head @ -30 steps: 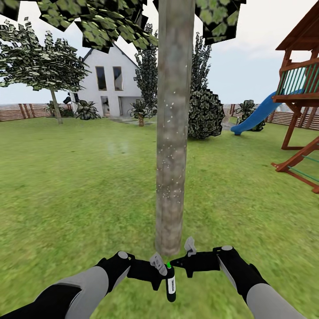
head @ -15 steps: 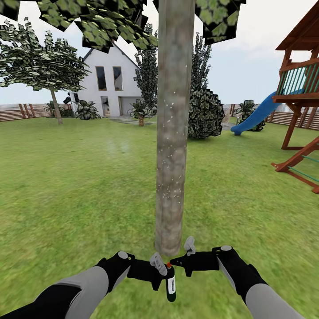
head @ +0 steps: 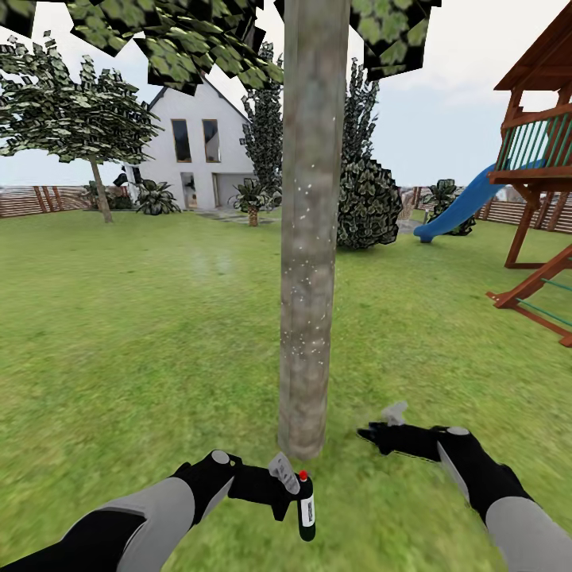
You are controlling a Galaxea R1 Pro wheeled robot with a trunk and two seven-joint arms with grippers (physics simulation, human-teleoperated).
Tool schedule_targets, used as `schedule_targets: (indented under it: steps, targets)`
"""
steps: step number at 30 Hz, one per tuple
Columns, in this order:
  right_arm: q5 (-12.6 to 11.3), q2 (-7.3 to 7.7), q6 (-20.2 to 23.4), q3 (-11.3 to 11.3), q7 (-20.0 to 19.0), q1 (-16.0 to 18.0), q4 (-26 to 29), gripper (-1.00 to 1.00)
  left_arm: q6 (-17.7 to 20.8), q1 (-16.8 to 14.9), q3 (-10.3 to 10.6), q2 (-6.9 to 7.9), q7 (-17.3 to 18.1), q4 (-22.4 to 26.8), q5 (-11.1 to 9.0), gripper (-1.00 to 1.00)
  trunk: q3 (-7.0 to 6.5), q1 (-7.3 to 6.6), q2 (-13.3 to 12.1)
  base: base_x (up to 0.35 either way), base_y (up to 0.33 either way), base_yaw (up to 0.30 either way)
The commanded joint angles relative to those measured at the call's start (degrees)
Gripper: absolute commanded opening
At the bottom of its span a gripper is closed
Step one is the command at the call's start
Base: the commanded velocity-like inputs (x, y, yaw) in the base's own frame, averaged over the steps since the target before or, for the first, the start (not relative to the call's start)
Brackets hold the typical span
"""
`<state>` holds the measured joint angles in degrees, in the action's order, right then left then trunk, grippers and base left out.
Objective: In the garden, pick up the pesticide atomizer on the floor and spray pesticide onto both trees until each tree trunk is fully covered.
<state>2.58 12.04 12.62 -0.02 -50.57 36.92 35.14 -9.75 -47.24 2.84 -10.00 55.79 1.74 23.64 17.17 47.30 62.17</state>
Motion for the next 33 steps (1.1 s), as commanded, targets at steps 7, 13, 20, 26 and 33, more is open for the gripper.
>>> schedule_targets:
  steps: [7,13,20,26,33]
  targets:
    - [0.14,1.75,-3.59,-8.75,41.03,-0.07,-10.91,1.0,-0.41,-0.04,0.08,0.0,-3.6,0.13,-0.33,-1.0,0.08,0.0,0.05,0.0,0.0,0.0]
    - [0.22,0.71,-27.5,-9.64,57.3,-6.32,-37.65,1.0,-0.44,-0.04,-0.19,3.6,-35.71,0.18,-16.51,-1.0,0.08,0.0,0.05,0.0,0.0,0.0]
    - [0.23,-2.01,-28.17,-9.65,57.57,-20.7,-38.3,1.0,-0.44,-0.04,-0.26,13.98,-39.58,0.16,-27.8,-1.0,0.08,0.0,0.05,0.0,0.0,0.0]
    - [0.23,-2.26,-28.17,-9.64,57.59,-21.65,-38.3,1.0,-0.43,-0.04,-0.29,14.2,-39.94,0.11,-27.93,-1.0,0.08,0.0,0.05,0.0,0.0,0.0]
    - [0.23,-2.38,-28.17,-9.65,57.6,-21.71,-38.3,1.0,-0.44,-0.04,-0.29,14.03,-39.9,0.11,-32.8,-1.0,0.08,0.0,0.05,0.0,0.0,0.0]
